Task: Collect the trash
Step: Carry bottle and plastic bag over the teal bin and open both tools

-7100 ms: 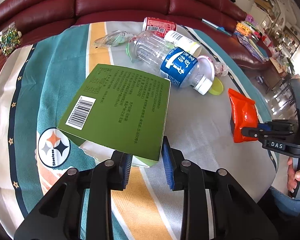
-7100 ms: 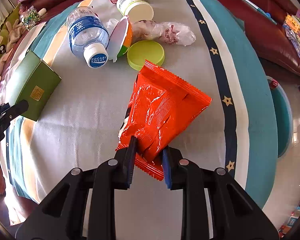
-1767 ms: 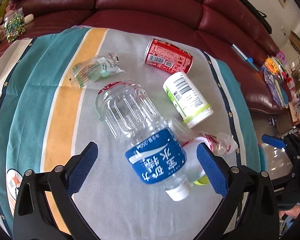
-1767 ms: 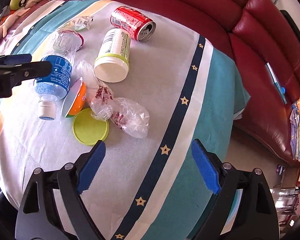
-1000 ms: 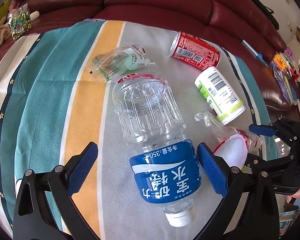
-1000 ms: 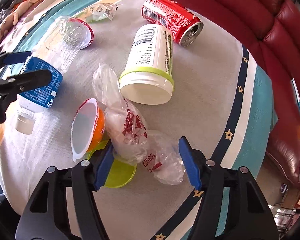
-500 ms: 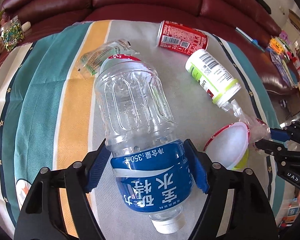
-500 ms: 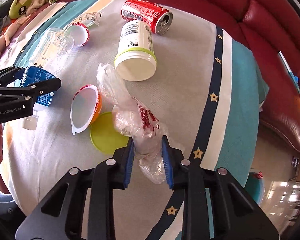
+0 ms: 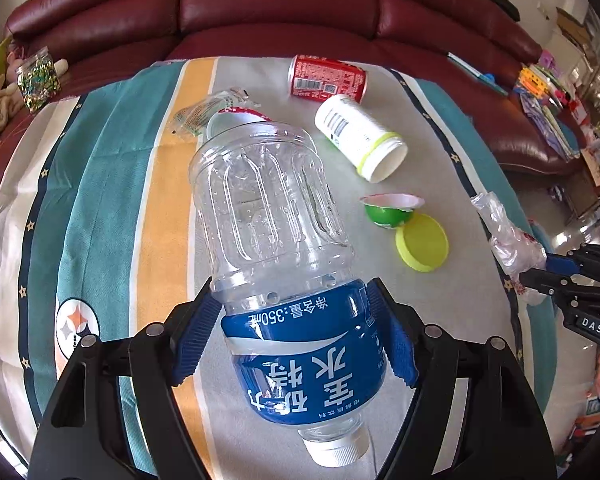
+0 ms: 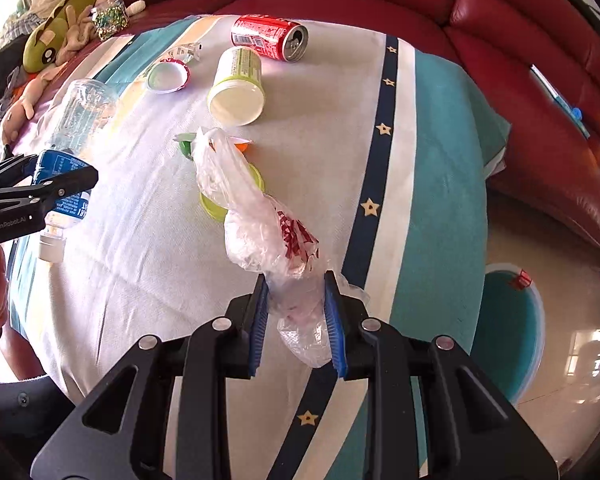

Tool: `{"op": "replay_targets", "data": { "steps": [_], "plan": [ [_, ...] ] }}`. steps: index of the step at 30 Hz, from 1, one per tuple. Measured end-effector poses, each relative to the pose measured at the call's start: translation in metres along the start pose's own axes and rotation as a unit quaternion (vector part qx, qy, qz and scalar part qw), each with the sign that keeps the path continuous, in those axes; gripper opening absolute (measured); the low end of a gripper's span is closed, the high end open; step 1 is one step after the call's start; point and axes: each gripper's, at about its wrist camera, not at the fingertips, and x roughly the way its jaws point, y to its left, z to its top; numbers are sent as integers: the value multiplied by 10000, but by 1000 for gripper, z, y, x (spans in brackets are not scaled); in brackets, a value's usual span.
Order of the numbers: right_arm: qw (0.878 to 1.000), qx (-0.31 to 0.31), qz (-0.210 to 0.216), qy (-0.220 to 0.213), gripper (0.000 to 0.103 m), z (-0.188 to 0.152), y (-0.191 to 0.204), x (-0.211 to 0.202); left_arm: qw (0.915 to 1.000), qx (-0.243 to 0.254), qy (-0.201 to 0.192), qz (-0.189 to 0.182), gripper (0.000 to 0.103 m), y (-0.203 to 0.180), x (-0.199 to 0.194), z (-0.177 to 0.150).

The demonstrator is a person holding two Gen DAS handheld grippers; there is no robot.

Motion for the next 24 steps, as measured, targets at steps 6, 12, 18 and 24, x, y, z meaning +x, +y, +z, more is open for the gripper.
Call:
{"op": "replay_targets", "data": {
  "steps": [6,12,18,24],
  "plan": [
    [9990,398,62,-189,25,-29,-20,-22,9987,299,-107,-401,75,-27,-28,-13],
    [9954,889,52,-341,25,-55,-51,-41,9941,810,-78,-723,75,-78,-36,-19],
    [9905,1286,-181,-446,25,-92,-93,-64,9840,1437,29,-1050,75,-151,-24,-20],
    [9809,1810,-599,-399,26,-135,-154,-78,9707,1985,154,-1347,75,-227,-9,-20]
  ]
}}
